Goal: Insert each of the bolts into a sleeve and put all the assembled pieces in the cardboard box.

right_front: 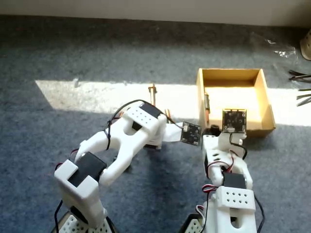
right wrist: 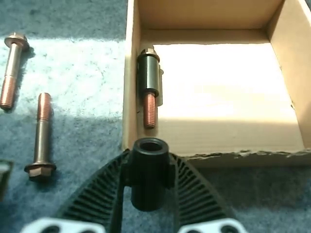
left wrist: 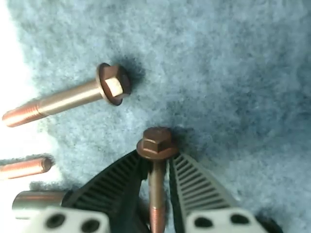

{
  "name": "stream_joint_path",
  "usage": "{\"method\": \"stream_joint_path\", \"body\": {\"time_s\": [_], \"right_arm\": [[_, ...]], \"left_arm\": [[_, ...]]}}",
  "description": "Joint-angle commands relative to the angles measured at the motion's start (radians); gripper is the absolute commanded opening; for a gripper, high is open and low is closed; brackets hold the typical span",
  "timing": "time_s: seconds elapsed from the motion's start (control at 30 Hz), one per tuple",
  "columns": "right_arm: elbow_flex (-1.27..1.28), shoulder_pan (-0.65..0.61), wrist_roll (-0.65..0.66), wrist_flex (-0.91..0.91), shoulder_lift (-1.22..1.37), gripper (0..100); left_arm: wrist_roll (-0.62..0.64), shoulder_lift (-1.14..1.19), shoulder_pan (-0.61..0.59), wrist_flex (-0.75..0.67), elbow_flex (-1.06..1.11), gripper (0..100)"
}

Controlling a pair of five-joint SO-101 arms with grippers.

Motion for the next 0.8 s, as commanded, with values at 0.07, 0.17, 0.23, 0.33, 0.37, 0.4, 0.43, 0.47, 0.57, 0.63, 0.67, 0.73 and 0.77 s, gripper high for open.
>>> {"method": "stream_joint_path", "body": {"time_s": [0.07, 0.17, 0.23, 0.33, 0.37, 0.4, 0.43, 0.47, 0.57, 0.63, 0.67, 0.73, 0.77], "right_arm": [[-0.013, 0.010, 0.014, -0.028, -0.018, 0.4], [-0.013, 0.010, 0.014, -0.028, -0.018, 0.4], [-0.013, 0.010, 0.014, -0.028, -0.018, 0.4], [-0.013, 0.010, 0.014, -0.028, -0.018, 0.4], [-0.013, 0.010, 0.014, -0.028, -0.018, 0.4], [-0.013, 0.010, 0.014, -0.028, -0.018, 0.4], [-0.013, 0.010, 0.014, -0.028, -0.018, 0.4], [-0.013, 0.010, 0.014, -0.028, -0.018, 0.4], [-0.013, 0.008, 0.014, -0.028, -0.018, 0.4], [-0.013, 0.008, 0.014, -0.028, -0.018, 0.4], [-0.013, 0.008, 0.014, -0.028, -0.018, 0.4], [-0.013, -0.001, 0.014, -0.028, -0.018, 0.4], [-0.013, -0.015, 0.015, -0.028, -0.018, 0.4]], "left_arm": [[0.163, -0.007, 0.015, 0.006, -0.107, 4], [0.242, -0.007, 0.015, 0.006, -0.140, 4], [0.296, -0.007, 0.013, 0.006, -0.156, 4], [0.361, -0.007, -0.008, 0.006, -0.188, 4], [0.382, -0.007, -0.015, 0.006, -0.197, 4], [0.400, -0.007, -0.025, 0.006, -0.206, 4], [0.417, -0.007, -0.035, 0.006, -0.217, 4], [0.437, -0.007, -0.045, 0.006, -0.226, 2], [0.497, -0.008, -0.065, 0.006, -0.255, 1], [0.542, -0.008, -0.079, 0.006, -0.275, 0], [0.572, -0.008, -0.085, 0.006, -0.285, 0], [0.640, -0.008, -0.102, 0.006, -0.309, 0], [0.678, -0.008, -0.114, 0.006, -0.325, 0]]}}
